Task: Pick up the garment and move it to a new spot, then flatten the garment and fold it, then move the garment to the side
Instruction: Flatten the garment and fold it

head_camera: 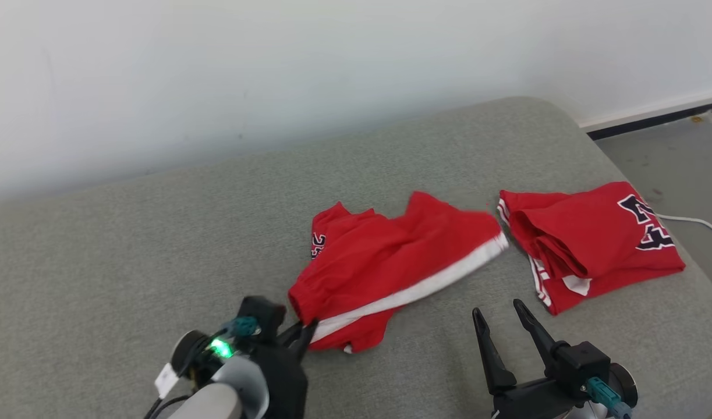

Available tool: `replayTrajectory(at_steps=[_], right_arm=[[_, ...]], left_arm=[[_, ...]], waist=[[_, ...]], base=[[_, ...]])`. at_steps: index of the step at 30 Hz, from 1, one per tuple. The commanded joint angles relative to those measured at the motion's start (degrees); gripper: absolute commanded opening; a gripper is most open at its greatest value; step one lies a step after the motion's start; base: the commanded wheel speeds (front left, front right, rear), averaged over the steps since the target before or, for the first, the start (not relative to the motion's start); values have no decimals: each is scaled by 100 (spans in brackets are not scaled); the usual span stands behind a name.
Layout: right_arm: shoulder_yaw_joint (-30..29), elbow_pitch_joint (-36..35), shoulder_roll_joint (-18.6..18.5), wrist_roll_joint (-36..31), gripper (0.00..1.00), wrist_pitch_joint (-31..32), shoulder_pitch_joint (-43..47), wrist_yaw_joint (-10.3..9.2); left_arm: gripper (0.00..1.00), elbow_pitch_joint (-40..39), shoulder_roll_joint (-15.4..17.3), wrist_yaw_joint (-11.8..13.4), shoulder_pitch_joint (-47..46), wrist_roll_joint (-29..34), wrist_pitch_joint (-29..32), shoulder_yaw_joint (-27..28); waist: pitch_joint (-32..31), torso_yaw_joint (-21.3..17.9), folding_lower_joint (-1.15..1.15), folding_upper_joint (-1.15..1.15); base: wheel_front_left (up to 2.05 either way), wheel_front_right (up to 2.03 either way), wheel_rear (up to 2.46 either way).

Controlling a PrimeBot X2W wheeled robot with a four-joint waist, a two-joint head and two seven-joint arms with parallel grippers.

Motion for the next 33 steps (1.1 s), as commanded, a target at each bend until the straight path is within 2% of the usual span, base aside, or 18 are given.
replayTrajectory(at_steps=[1, 7, 15, 16, 17, 26, 30, 33], right_arm=[[2, -18, 0, 2, 100, 12, 59, -18], [51, -27, 7, 15, 100, 28, 15, -18], [63, -46, -16, 31, 100, 50, 1, -18], [48, -54, -25, 26, 100, 56, 18, -18], [33, -61, -33, 20, 100, 63, 35, -18], [-71, -139, -35, -36, 100, 107, 108, -18], [-77, -167, -28, -59, 100, 134, 166, -18], [-73, -177, -28, -37, 100, 140, 176, -18]], left_arm=[[0, -118, 217, 106, 158, 72, 56, 21], [0, -249, 686, 499, 369, 28, 152, 243], [0, -317, 823, 800, 538, -209, 2, 559], [37, -364, 828, 824, 578, -227, -51, 577], [100, -415, 824, 868, 625, -244, -106, 603], [100, -1217, 839, 1268, 1438, -341, -706, 777], [100, -1545, 882, 1407, 1805, -440, -747, 810], [100, -1690, 856, 1420, 1944, -580, -684, 835]], waist=[[8, 177, 0, 0], [0, 267, 0, 0], [-10, 255, 0, 0], [-13, 258, 0, 0], [-16, 264, 0, 0], [-75, 359, 0, 0], [-106, 440, 0, 0], [-132, 475, 0, 0]], base=[[0, 0, 0], [0, 0, 0], [0, 0, 0], [0, 0, 0], [0, 0, 0], [0, 0, 0], [0, 0, 0], [0, 0, 0]])
